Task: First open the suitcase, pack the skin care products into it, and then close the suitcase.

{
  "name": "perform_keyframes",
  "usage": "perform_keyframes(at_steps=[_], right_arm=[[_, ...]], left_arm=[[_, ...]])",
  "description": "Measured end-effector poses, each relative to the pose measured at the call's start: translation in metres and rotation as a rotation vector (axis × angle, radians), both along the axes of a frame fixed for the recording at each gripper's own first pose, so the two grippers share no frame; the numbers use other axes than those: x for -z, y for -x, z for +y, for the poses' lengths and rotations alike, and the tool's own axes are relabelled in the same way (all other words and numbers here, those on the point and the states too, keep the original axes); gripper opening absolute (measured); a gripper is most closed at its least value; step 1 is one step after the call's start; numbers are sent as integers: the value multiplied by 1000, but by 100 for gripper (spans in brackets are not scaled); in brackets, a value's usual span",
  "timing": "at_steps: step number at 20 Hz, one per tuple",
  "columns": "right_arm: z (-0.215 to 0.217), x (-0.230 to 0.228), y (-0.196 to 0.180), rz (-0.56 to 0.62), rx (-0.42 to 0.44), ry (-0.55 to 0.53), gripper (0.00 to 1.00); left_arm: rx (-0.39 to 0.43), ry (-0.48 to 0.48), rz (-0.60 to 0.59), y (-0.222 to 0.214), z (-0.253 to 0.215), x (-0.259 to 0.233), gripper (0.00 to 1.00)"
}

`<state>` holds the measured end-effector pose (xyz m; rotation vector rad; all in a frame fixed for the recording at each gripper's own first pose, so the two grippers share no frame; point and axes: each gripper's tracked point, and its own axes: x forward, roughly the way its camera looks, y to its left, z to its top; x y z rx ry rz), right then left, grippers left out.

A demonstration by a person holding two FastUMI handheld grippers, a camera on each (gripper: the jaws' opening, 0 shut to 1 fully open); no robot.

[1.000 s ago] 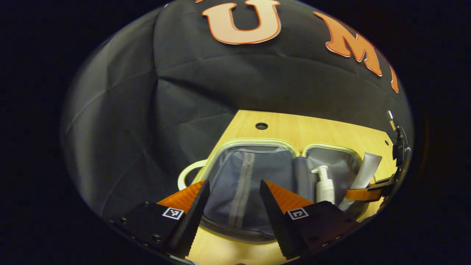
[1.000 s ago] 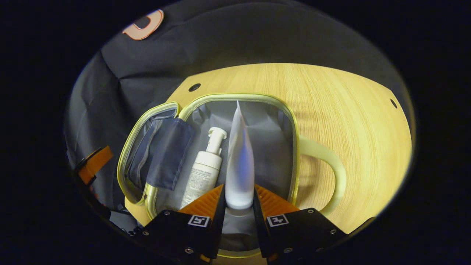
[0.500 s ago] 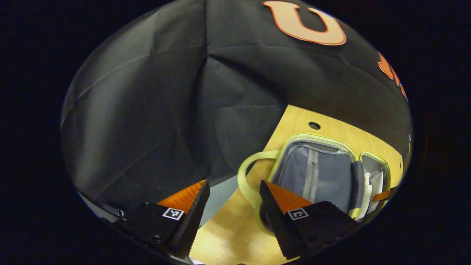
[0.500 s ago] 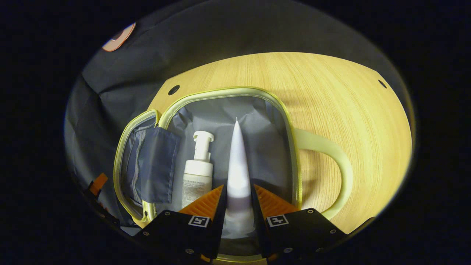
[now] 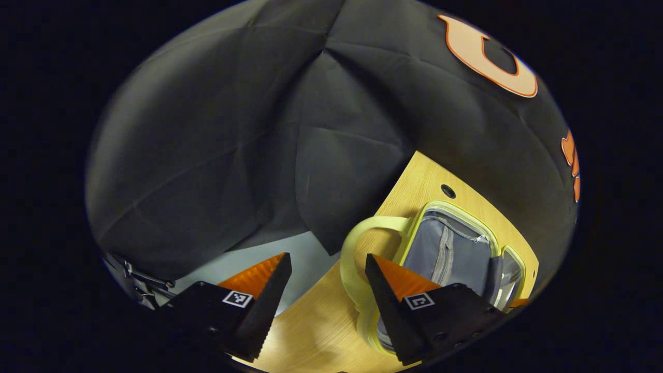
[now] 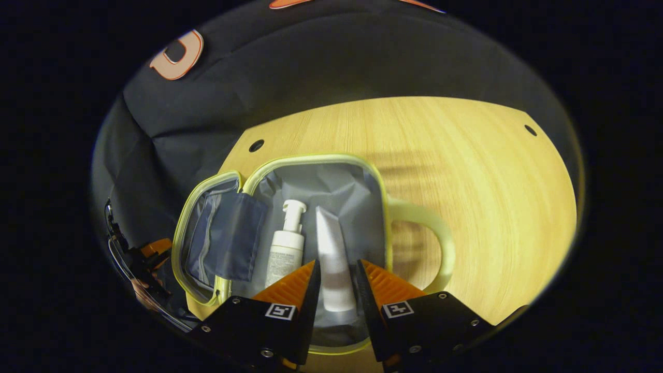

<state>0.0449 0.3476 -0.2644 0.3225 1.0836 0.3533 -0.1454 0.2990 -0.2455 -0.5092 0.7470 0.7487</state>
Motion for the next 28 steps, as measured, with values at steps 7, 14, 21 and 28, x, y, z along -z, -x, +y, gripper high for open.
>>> perform_keyframes(at_steps=[7, 14, 21, 28], right_arm=[[-45, -35, -13, -109, 87, -15, 47], [-89, -69, -20, -235, 137, 6, 47], [-107, -90, -24, -313, 131, -11, 47], [-116, -119, -33, -430, 73, -30, 56]], left_arm=[[10, 146, -27, -25, 3, 21, 75], [-9, 226, -82, -37, 2, 24, 20], [97, 154, -249, -40, -16, -57, 11], [193, 80, -417, -56, -69, -167, 11]])
